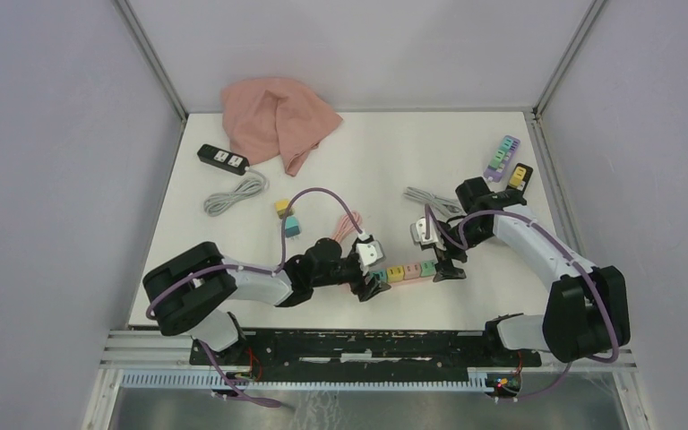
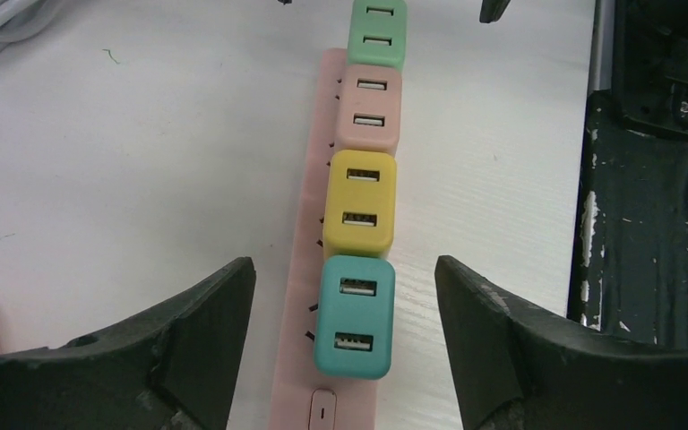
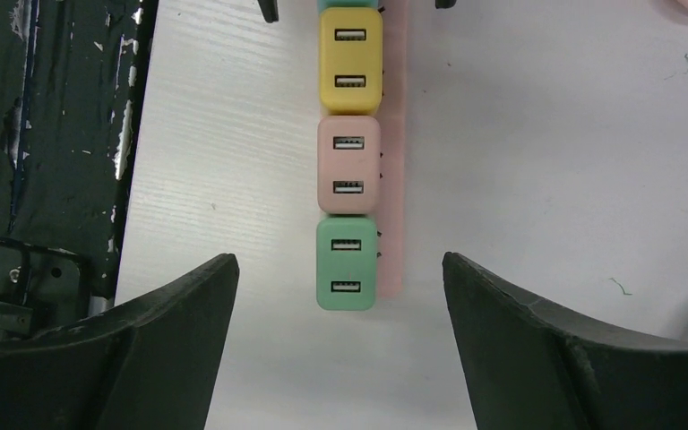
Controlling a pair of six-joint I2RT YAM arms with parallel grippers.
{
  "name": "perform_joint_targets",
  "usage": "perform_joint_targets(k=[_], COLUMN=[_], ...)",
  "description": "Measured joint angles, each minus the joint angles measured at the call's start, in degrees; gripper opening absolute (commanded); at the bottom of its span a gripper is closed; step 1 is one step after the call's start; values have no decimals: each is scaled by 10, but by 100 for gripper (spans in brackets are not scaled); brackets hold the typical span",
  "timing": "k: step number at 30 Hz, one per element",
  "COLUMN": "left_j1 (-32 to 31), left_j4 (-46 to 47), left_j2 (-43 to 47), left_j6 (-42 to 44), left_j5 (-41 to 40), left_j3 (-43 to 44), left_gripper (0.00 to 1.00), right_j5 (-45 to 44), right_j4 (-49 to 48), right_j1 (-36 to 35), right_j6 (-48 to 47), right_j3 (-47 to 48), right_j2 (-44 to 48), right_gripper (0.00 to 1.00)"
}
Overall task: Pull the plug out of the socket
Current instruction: Remove the plug from the socket.
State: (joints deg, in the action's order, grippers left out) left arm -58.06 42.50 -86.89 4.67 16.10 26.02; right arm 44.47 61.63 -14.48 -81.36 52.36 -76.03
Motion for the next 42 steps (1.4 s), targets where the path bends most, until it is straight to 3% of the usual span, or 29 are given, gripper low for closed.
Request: perform_joint_targets(k=[4, 9, 16, 22, 30, 38, 42], left_j1=[-3, -3, -6, -6, -6, -5, -6], left_j4=[0, 1, 5, 5, 6, 10, 19], left_j2=[-28, -50, -56, -56, -57, -59, -63], left_j6=[1, 1, 2, 2, 3, 3, 3], left_j5=[-6, -7, -5, -4, 0, 2, -2], left_j3=[15, 23, 23, 23, 23, 23, 22], left_gripper=[67, 46, 24, 4, 3, 3, 3], right_j5=[-14, -39, -70, -77, -81, -84, -73], right_j4=[-17, -41, -55, -57, -57, -64, -60], right_j1=[-14, -35, -46, -46, -61, -48, -35], right_j6=[17, 36, 46, 48, 37, 60, 25], right_j3=[-6, -12, -12, -14, -15, -16, -23], right_j2=[-12, -24, -36, -36, -31, -29, -26], right_gripper=[81, 67, 38, 20, 1, 0, 0])
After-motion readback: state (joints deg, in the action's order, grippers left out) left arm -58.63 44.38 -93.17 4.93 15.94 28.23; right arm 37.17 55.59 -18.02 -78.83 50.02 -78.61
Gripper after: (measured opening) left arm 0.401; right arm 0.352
